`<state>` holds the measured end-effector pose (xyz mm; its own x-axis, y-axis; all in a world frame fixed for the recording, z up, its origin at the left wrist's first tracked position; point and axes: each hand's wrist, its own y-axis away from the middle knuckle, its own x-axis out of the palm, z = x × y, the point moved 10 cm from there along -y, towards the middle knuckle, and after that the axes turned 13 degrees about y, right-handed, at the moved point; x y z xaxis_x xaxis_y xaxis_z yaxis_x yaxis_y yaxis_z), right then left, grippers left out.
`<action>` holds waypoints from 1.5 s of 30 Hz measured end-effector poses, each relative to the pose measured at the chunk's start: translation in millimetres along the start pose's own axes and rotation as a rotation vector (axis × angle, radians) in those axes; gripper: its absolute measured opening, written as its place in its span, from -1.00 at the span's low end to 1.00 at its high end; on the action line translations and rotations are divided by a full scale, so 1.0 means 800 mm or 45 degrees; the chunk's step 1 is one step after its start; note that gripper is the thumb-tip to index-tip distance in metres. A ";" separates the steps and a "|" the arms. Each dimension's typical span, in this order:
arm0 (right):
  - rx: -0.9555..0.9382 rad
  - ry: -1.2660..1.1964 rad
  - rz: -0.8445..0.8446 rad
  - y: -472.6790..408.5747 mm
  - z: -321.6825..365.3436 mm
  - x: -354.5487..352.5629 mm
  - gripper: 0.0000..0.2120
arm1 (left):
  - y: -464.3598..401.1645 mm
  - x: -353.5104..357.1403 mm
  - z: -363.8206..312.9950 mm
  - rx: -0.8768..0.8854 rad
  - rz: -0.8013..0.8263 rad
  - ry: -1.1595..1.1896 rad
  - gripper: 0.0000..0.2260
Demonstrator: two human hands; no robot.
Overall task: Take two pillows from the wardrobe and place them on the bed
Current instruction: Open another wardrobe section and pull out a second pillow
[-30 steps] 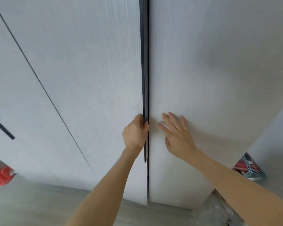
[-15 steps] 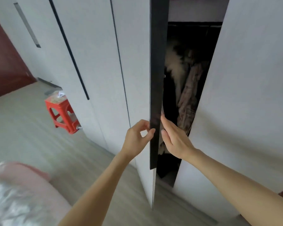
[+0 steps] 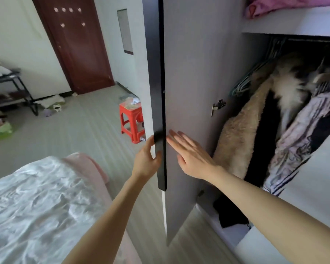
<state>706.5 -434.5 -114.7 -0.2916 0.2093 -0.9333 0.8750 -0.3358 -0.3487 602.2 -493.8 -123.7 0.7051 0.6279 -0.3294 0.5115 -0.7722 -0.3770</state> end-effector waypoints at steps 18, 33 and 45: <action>0.266 0.041 0.115 0.015 -0.076 0.005 -0.57 | -0.033 -0.064 0.061 -0.134 -0.272 -0.049 -0.29; 0.338 -0.236 0.119 -0.014 -0.046 0.019 -0.57 | -0.134 -0.107 0.041 -0.170 -0.444 0.054 -0.49; 0.351 -0.217 0.144 -0.027 -0.059 0.016 -0.58 | -0.130 -0.116 0.033 -0.231 -0.520 -0.079 -0.72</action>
<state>701.8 -381.2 -115.4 -0.2796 0.0084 -0.9601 0.7748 -0.5886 -0.2307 470.8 -468.9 -76.9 0.3999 0.8850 -0.2386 0.8234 -0.4612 -0.3305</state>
